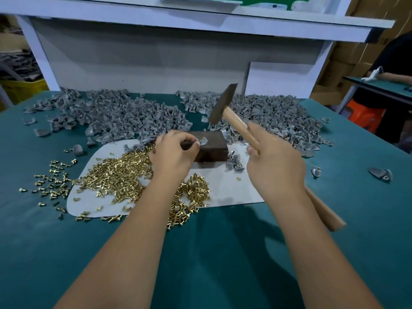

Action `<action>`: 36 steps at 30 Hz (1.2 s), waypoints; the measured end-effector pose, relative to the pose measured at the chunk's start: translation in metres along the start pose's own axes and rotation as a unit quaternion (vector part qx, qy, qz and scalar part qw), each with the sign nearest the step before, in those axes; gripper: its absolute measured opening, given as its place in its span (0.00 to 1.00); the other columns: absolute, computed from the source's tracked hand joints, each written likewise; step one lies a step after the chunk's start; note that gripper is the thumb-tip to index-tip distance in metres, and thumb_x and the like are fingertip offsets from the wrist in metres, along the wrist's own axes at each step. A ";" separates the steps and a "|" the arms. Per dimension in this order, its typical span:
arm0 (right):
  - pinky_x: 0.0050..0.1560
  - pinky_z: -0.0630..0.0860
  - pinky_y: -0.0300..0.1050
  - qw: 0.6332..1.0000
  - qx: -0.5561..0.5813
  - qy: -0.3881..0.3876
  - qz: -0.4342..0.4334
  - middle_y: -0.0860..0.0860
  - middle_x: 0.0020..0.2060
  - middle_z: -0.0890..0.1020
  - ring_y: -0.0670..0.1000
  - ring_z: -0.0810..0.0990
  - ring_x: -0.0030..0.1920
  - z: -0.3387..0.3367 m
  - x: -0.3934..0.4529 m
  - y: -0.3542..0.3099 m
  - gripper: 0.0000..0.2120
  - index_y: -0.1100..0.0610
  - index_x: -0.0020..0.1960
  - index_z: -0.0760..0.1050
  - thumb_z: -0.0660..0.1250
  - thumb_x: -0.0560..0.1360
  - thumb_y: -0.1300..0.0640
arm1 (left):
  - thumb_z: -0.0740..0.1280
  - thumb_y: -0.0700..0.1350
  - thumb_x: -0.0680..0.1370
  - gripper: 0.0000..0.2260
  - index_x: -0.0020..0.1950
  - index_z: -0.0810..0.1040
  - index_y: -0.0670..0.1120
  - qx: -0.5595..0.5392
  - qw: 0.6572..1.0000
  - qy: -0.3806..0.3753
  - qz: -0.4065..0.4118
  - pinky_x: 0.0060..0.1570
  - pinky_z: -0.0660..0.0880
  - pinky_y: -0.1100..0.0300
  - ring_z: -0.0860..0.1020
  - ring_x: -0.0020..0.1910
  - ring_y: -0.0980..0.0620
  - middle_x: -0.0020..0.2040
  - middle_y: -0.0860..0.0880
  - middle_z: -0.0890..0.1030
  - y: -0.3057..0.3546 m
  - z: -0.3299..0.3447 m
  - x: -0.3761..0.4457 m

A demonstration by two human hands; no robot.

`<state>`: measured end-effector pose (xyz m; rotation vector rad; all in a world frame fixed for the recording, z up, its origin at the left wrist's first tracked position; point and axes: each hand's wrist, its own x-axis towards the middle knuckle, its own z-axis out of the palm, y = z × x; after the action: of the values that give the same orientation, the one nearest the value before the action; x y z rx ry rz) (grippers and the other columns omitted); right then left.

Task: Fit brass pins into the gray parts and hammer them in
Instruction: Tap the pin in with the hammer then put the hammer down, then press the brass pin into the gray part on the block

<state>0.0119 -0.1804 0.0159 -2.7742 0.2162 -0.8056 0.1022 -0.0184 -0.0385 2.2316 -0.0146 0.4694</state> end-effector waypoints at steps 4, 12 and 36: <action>0.31 0.60 0.43 0.999 -0.022 0.032 -0.024 0.49 0.43 0.76 0.56 0.75 0.39 -0.003 0.000 -0.010 0.25 0.36 0.71 0.62 0.62 0.78 0.55 | 0.71 0.54 0.76 0.04 0.41 0.78 0.61 -0.020 1.000 0.010 -0.003 0.65 0.65 0.44 0.69 0.64 0.53 0.57 0.60 0.79 0.000 0.000 -0.001; 0.29 0.59 0.42 0.997 -0.063 -0.008 -0.048 0.49 0.43 0.76 0.56 0.75 0.37 -0.001 -0.001 -0.014 0.28 0.34 0.71 0.59 0.62 0.77 0.56 | 0.72 0.54 0.75 0.05 0.40 0.79 0.61 -0.049 0.999 0.012 -0.010 0.65 0.66 0.44 0.72 0.63 0.53 0.56 0.60 0.80 -0.001 0.001 0.001; 0.27 0.53 0.36 0.991 -0.052 0.115 -0.037 0.47 0.35 0.69 0.52 0.65 0.29 -0.006 0.002 -0.023 0.30 0.39 0.70 0.65 0.67 0.73 0.59 | 0.70 0.55 0.76 0.05 0.47 0.85 0.57 0.008 0.998 0.063 0.013 0.58 0.56 0.47 0.72 0.61 0.55 0.56 0.62 0.81 -0.010 0.013 0.003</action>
<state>0.0118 -0.1604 0.0284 -2.7959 0.2034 -1.1658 0.1108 -0.0206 -0.0528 2.2163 0.0270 0.6257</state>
